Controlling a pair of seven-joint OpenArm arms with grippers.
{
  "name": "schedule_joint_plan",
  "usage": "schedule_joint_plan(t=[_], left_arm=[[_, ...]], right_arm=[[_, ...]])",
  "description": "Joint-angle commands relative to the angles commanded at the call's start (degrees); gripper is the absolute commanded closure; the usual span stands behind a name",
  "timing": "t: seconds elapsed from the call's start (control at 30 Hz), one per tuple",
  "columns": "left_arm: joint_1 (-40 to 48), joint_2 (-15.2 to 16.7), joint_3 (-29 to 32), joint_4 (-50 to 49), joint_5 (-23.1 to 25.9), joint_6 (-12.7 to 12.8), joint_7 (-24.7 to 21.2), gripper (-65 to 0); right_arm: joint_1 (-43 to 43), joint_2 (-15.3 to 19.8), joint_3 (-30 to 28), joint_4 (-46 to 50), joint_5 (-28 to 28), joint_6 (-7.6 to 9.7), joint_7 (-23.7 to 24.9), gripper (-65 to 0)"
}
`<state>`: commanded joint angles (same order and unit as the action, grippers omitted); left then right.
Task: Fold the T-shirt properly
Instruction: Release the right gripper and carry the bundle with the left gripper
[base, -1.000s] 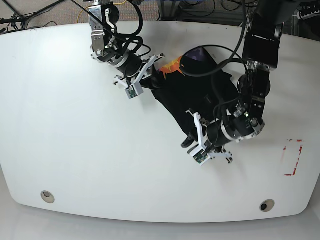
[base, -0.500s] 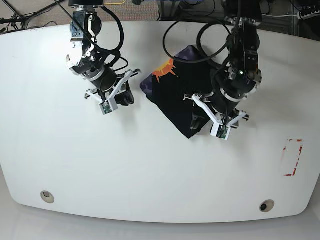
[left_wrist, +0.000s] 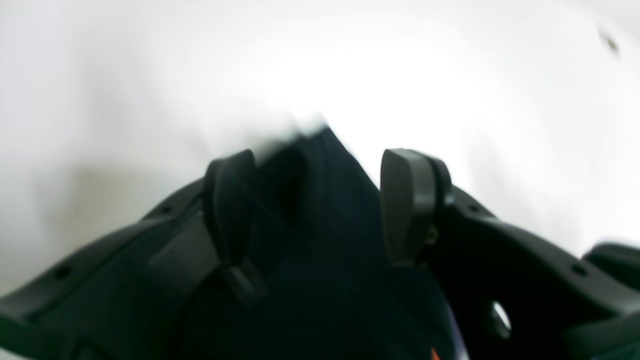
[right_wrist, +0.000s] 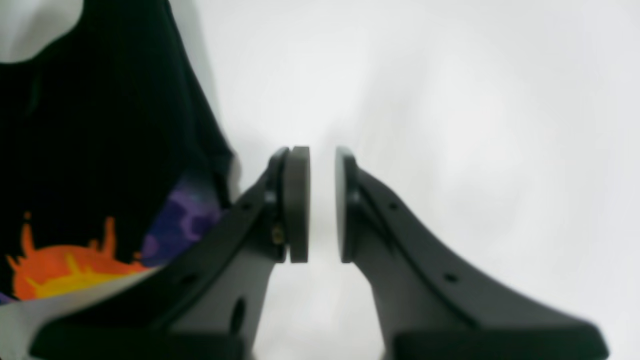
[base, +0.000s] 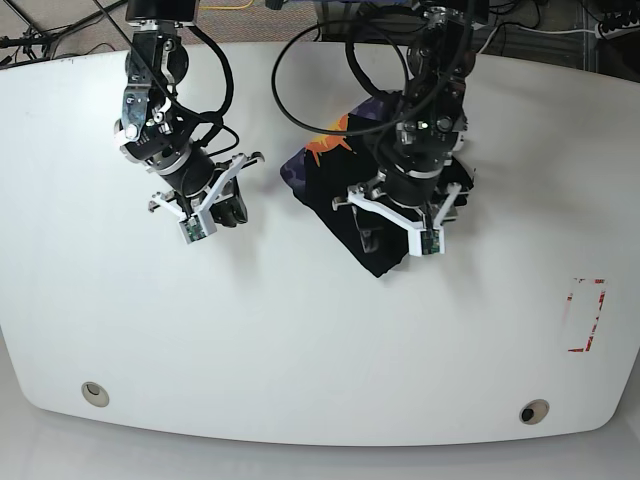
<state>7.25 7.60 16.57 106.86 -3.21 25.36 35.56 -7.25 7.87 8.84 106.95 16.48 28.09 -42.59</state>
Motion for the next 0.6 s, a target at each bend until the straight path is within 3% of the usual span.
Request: schedule_joint_plan(t=[0.07, 0.17, 0.33, 0.6], left_arm=[[0.00, 1.05, 0.44, -2.02, -0.09, 3.96, 0.00, -36.9], [0.09, 1.40, 0.53, -4.22, -0.09, 6.42, 0.00, -36.9], [0.26, 1.40, 0.62, -8.26, -0.18, 6.95, -0.44, -36.9], [0.70, 1.40, 4.13, -16.97, -0.18, 6.95, -5.98, -36.9]], right_arm=[[0.00, 0.00, 0.00, -0.26, 0.00, 0.00, 0.00, -8.6], [-0.09, 0.09, 0.09, -0.35, 0.00, 0.00, 0.00, -8.6], [-0.44, 0.26, 0.09, -0.26, 0.00, 0.00, 0.00, -8.6], [-0.53, 0.26, 0.09, -0.26, 0.00, 0.00, 0.00, -8.6]])
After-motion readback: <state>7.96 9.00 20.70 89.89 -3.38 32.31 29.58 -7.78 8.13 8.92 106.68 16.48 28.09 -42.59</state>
